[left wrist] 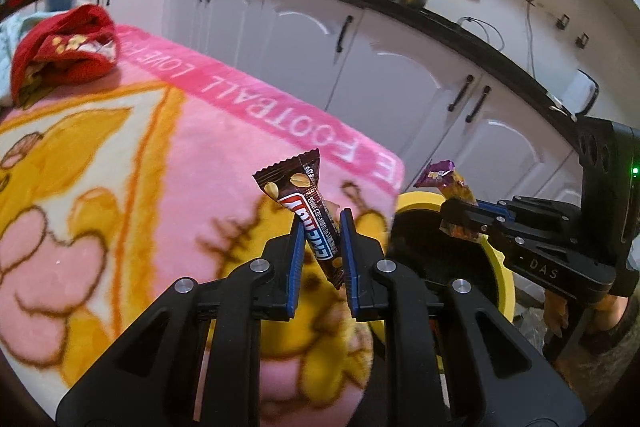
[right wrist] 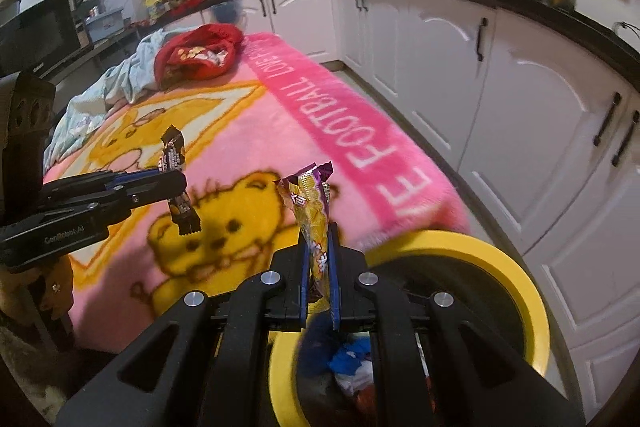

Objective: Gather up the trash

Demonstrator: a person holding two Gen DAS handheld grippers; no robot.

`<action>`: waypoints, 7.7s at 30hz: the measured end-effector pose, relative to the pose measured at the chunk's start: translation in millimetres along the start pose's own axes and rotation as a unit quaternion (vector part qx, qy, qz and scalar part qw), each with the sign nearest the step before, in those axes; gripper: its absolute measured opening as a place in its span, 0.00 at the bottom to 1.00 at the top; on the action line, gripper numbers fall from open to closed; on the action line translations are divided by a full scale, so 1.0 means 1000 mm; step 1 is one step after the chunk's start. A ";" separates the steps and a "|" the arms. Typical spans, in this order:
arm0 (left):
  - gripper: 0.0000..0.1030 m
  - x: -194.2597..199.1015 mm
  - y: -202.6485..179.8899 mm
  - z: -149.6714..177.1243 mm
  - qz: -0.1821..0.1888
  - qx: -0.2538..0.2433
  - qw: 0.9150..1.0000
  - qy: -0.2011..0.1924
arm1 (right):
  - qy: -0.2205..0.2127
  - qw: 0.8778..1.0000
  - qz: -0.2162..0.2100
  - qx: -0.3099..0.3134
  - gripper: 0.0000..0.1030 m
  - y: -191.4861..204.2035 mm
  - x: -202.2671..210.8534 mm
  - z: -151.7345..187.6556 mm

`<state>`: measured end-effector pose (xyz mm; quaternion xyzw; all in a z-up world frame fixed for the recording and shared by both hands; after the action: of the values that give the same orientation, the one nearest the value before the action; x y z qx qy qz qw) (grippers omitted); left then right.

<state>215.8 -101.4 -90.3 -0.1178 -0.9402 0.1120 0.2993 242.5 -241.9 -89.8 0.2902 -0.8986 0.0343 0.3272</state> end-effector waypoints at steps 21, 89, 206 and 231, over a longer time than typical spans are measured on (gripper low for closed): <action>0.11 -0.019 -0.093 0.004 0.063 -0.075 0.995 -0.004 | -0.027 0.995 0.069 -0.063 0.08 -0.065 0.064 0.048; 0.52 -0.087 -0.123 0.046 0.082 -0.101 0.986 0.105 | 0.047 0.984 0.118 -0.124 0.38 -0.102 0.039 0.131; 0.90 0.150 0.003 0.058 -0.057 -0.076 0.981 -0.172 | -0.222 0.936 0.270 -0.040 0.94 0.111 0.151 0.091; 0.90 0.151 0.004 0.058 -0.057 -0.075 0.980 -0.173 | -0.222 0.936 0.270 -0.039 0.94 0.111 0.152 0.090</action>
<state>62.7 -62.5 -56.5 -0.0647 -0.9887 0.0429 0.1286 37.7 -248.5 -53.7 0.0237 -0.9936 0.0205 0.1085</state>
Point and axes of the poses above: each gripper's, at about its wrist camera, not at the fingertips, and x roughly against the way its jaws point, y to its left, z to its underside, the point moved 6 cm from there along -x, roughly the way its jaws point, and after that the axes turned 7 degrees about -y, right-handed, at the moved point
